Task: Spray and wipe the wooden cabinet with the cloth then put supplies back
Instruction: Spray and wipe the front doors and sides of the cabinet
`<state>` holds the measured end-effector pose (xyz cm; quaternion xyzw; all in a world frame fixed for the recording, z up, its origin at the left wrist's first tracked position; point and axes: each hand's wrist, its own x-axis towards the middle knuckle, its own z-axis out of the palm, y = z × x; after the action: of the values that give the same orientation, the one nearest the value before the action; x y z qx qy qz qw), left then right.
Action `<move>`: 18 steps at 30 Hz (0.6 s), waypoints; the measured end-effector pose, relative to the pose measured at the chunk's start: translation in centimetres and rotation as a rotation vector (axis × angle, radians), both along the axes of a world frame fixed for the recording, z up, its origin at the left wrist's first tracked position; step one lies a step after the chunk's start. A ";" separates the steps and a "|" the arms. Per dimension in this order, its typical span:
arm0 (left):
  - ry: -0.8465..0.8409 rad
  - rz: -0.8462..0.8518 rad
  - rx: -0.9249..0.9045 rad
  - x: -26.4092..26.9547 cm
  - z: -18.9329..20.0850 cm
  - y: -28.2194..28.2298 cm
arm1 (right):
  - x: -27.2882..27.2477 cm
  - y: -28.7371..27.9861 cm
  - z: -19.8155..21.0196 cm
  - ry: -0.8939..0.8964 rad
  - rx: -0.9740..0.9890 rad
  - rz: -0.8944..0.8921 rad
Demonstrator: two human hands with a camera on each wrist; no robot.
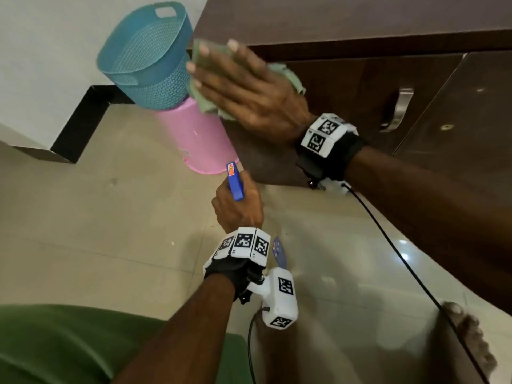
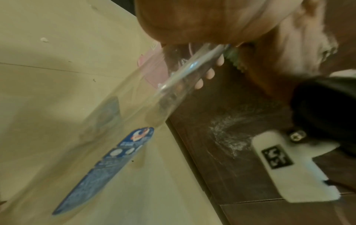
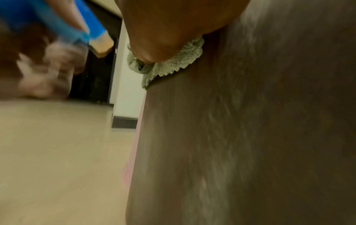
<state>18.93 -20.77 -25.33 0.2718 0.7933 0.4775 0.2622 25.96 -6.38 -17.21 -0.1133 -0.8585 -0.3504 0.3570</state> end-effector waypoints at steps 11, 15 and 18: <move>-0.110 -0.147 -0.158 0.6 1.7 1.2 | 5.7 -2.5 -6.8 -0.302 -0.278 -0.041; -0.117 -0.104 -0.124 0.7 1.4 1.5 | 10.1 -2.6 -4.7 0.112 -0.097 -0.291; -0.124 -0.059 -0.095 1.1 1.7 2.2 | 10.5 -3.5 -6.9 0.226 -0.176 -0.400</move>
<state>20.01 -18.60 -23.67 0.2521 0.7889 0.4474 0.3375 36.49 -9.84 -24.08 -0.3502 -0.8008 -0.3231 0.3628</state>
